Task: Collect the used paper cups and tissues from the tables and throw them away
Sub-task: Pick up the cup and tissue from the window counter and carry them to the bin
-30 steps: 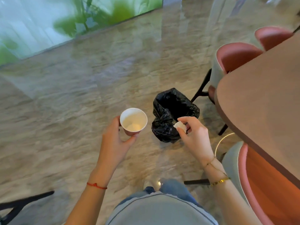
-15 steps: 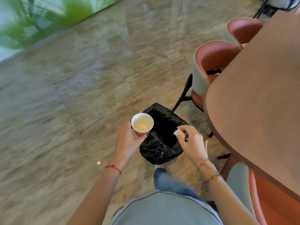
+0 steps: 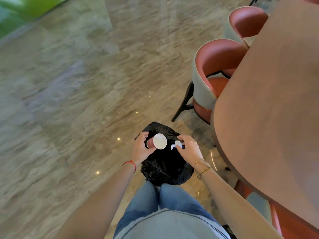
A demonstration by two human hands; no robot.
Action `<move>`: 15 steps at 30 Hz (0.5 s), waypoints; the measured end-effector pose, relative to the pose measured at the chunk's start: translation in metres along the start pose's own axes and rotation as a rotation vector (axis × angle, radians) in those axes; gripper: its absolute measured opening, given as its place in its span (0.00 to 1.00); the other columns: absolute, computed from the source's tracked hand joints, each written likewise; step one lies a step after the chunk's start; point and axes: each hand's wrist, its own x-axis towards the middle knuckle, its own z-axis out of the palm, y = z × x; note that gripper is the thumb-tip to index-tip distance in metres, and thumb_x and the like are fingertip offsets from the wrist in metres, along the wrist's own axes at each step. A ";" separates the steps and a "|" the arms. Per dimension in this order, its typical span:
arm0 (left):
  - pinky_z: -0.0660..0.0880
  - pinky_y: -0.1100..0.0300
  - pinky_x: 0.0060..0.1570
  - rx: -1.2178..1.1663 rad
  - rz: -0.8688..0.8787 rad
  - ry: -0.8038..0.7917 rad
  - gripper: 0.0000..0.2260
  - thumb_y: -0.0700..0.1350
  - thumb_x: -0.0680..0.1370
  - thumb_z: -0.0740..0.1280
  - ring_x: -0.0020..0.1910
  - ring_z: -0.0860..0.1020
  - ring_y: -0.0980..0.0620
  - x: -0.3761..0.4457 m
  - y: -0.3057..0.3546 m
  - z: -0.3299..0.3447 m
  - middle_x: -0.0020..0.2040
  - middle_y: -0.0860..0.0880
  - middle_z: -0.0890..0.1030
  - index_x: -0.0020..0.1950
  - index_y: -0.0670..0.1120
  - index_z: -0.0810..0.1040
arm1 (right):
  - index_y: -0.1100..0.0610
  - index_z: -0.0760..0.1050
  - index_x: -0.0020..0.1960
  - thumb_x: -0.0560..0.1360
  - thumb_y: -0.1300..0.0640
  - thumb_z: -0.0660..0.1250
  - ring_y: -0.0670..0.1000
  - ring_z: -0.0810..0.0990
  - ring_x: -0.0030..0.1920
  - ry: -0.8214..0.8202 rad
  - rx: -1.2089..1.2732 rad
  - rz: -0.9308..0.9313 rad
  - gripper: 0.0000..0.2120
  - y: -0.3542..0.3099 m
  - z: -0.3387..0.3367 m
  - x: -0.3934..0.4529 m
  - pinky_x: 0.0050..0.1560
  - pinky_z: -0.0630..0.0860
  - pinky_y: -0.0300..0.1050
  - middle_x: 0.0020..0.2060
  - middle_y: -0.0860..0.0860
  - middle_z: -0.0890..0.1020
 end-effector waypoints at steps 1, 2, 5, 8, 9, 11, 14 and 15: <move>0.69 0.58 0.62 -0.001 -0.010 -0.020 0.31 0.41 0.70 0.76 0.66 0.72 0.49 0.004 -0.002 -0.001 0.67 0.46 0.73 0.70 0.44 0.67 | 0.55 0.73 0.65 0.76 0.55 0.66 0.52 0.77 0.58 -0.009 -0.003 0.013 0.18 0.001 0.001 0.002 0.59 0.75 0.49 0.60 0.51 0.77; 0.69 0.58 0.62 0.012 -0.010 -0.035 0.31 0.41 0.70 0.75 0.67 0.71 0.49 0.006 -0.003 -0.002 0.67 0.46 0.73 0.71 0.43 0.67 | 0.55 0.72 0.65 0.76 0.55 0.67 0.52 0.77 0.59 -0.013 -0.004 0.023 0.18 0.002 0.001 0.003 0.60 0.75 0.49 0.61 0.51 0.77; 0.67 0.59 0.63 0.063 0.023 -0.050 0.28 0.43 0.74 0.73 0.68 0.70 0.49 0.006 0.000 -0.013 0.69 0.47 0.72 0.71 0.44 0.67 | 0.54 0.72 0.66 0.76 0.53 0.67 0.51 0.75 0.61 -0.014 0.002 0.041 0.19 -0.002 -0.004 0.001 0.61 0.74 0.48 0.63 0.50 0.76; 0.69 0.58 0.62 0.121 0.075 -0.034 0.24 0.45 0.77 0.69 0.64 0.73 0.53 -0.003 0.009 -0.034 0.68 0.50 0.73 0.72 0.47 0.66 | 0.53 0.71 0.67 0.77 0.52 0.66 0.49 0.74 0.63 0.039 0.004 0.004 0.19 -0.010 -0.016 -0.006 0.62 0.71 0.43 0.63 0.48 0.75; 0.72 0.56 0.58 0.150 0.095 -0.020 0.23 0.46 0.78 0.68 0.54 0.77 0.57 -0.007 0.012 -0.041 0.63 0.52 0.76 0.72 0.48 0.67 | 0.52 0.71 0.67 0.77 0.52 0.66 0.48 0.73 0.63 0.059 0.000 -0.019 0.19 -0.014 -0.022 -0.009 0.62 0.70 0.41 0.63 0.48 0.75; 0.78 0.49 0.43 0.212 0.139 0.027 0.21 0.48 0.78 0.66 0.29 0.70 0.62 -0.017 0.018 -0.056 0.45 0.57 0.76 0.71 0.50 0.68 | 0.51 0.71 0.67 0.77 0.51 0.65 0.48 0.71 0.64 0.096 -0.028 -0.069 0.19 -0.020 -0.034 -0.017 0.63 0.68 0.41 0.63 0.47 0.75; 0.70 0.64 0.26 0.274 0.247 0.109 0.19 0.48 0.78 0.67 0.23 0.66 0.58 -0.033 0.024 -0.074 0.47 0.53 0.78 0.69 0.50 0.71 | 0.50 0.71 0.67 0.77 0.51 0.65 0.48 0.69 0.65 0.168 -0.068 -0.120 0.19 -0.026 -0.051 -0.032 0.65 0.69 0.44 0.61 0.47 0.76; 0.67 0.66 0.24 0.309 0.277 0.121 0.19 0.48 0.78 0.67 0.23 0.69 0.57 -0.038 0.026 -0.079 0.49 0.52 0.78 0.68 0.50 0.71 | 0.50 0.71 0.66 0.77 0.51 0.66 0.48 0.69 0.65 0.195 -0.082 -0.128 0.19 -0.027 -0.055 -0.037 0.65 0.69 0.44 0.61 0.47 0.76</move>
